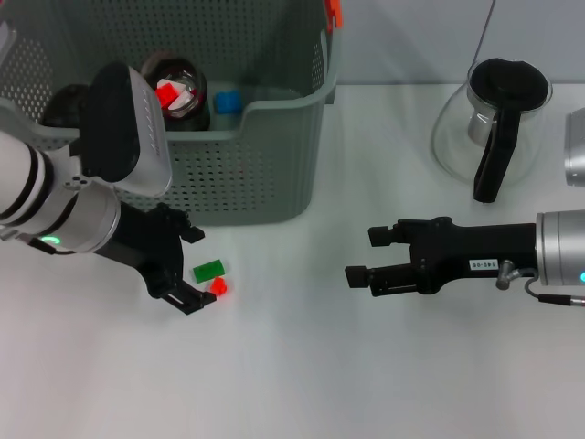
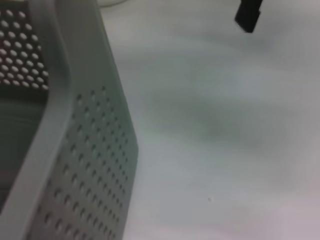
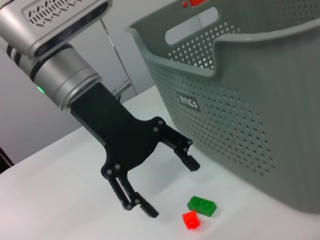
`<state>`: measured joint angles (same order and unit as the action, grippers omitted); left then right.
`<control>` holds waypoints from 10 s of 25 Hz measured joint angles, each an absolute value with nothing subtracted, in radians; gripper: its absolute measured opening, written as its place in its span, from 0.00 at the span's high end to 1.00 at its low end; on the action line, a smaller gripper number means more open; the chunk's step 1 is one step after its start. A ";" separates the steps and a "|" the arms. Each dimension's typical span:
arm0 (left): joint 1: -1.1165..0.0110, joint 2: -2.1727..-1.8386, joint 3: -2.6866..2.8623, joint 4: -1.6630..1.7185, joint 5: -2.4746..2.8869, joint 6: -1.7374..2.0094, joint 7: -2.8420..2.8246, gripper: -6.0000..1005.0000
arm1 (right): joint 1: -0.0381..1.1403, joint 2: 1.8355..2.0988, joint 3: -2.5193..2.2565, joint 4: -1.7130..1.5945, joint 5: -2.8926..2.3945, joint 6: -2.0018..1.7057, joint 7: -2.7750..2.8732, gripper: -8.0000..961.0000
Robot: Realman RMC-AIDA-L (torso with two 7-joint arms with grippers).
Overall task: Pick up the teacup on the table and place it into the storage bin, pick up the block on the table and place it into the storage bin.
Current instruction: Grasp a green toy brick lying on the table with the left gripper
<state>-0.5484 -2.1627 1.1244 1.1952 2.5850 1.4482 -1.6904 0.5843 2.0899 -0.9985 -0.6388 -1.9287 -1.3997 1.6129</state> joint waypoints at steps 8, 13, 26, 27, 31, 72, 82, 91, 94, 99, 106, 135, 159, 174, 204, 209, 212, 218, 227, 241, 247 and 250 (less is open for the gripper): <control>-0.551 -2.167 1.185 1.188 2.610 1.401 -1.711 0.08 | 0.585 2.090 -0.999 -0.633 -1.926 -1.392 1.609 0.05; -0.550 -2.169 1.228 1.182 2.620 1.375 -1.724 0.08 | 0.588 2.091 -0.999 -0.633 -1.928 -1.394 1.609 0.05; -0.551 -2.169 1.256 1.169 2.661 1.358 -1.737 0.30 | 0.588 2.091 -0.999 -0.634 -1.927 -1.392 1.609 0.05; -0.551 -2.169 1.257 1.166 2.662 1.353 -1.737 0.31 | 0.588 2.091 -0.999 -0.634 -1.928 -1.392 1.609 0.05; -0.556 -2.169 1.258 1.152 2.664 1.331 -1.737 0.35 | 0.588 2.091 -0.999 -0.634 -1.928 -1.391 1.609 0.05; -0.659 -2.170 1.432 1.166 2.833 1.365 -2.105 0.53 | 0.590 2.091 -0.997 -0.634 -1.924 -1.373 1.609 0.05; -0.709 -2.172 1.489 1.114 2.852 1.367 -2.211 0.54 | 0.591 2.091 -0.996 -0.632 -1.924 -1.367 1.596 0.05; -0.749 -2.170 1.484 1.064 2.852 1.363 -2.287 0.54 | 0.590 2.090 -0.996 -0.632 -1.924 -1.361 1.593 0.05; -0.755 -2.169 1.477 1.060 2.854 1.363 -2.302 0.54 | 0.589 2.091 -0.996 -0.632 -1.924 -1.358 1.589 0.05; -0.762 -2.168 1.475 1.052 2.855 1.362 -2.330 0.54 | 0.593 2.092 -0.995 -0.632 -1.924 -1.358 1.588 0.05; -0.784 -2.168 1.472 0.993 2.855 1.351 -2.339 0.54 | 0.594 2.092 -0.996 -0.632 -1.924 -1.357 1.586 0.05; -0.802 -2.166 1.465 0.946 2.855 1.304 -2.354 0.59 | 0.594 2.092 -0.988 -0.595 -1.924 -1.348 1.550 0.05; -0.830 -2.164 1.448 0.937 2.855 1.368 -2.355 0.78 | 0.594 2.088 -0.984 -0.588 -1.924 -1.345 1.546 0.05; -0.829 -2.161 1.438 0.973 2.856 1.417 -2.374 0.60 | 0.595 2.084 -0.983 -0.590 -1.924 -1.346 1.545 0.05; -0.872 -2.161 1.355 0.921 2.856 1.440 -2.506 0.36 | 0.607 2.085 -0.983 -0.593 -1.923 -1.344 1.531 0.05; -0.886 -2.162 1.348 0.888 2.856 1.422 -2.518 0.36 | 0.609 2.085 -0.983 -0.594 -1.922 -1.342 1.531 0.05; -0.889 -2.162 1.348 0.879 2.856 1.415 -2.524 0.37 | 0.609 2.085 -0.983 -0.594 -1.922 -1.342 1.531 0.05; -0.888 -2.161 1.348 0.874 2.856 1.403 -2.534 0.37 | 0.610 2.085 -0.983 -0.594 -1.922 -1.342 1.530 0.05; -0.889 -2.161 1.347 0.859 2.856 1.403 -2.538 0.38 | 0.612 2.086 -0.983 -0.593 -1.922 -1.342 1.519 0.05; -0.888 -2.161 1.335 0.853 2.856 1.388 -2.559 0.40 | 0.612 2.085 -0.983 -0.588 -1.922 -1.335 1.508 0.05; -0.890 -2.162 1.336 0.831 2.856 1.382 -2.559 0.40 | 0.612 2.085 -0.983 -0.586 -1.922 -1.330 1.507 0.05; -0.891 -2.163 1.336 0.826 2.853 1.379 -2.559 0.41 | 0.613 2.085 -0.983 -0.586 -1.922 -1.330 1.506 0.05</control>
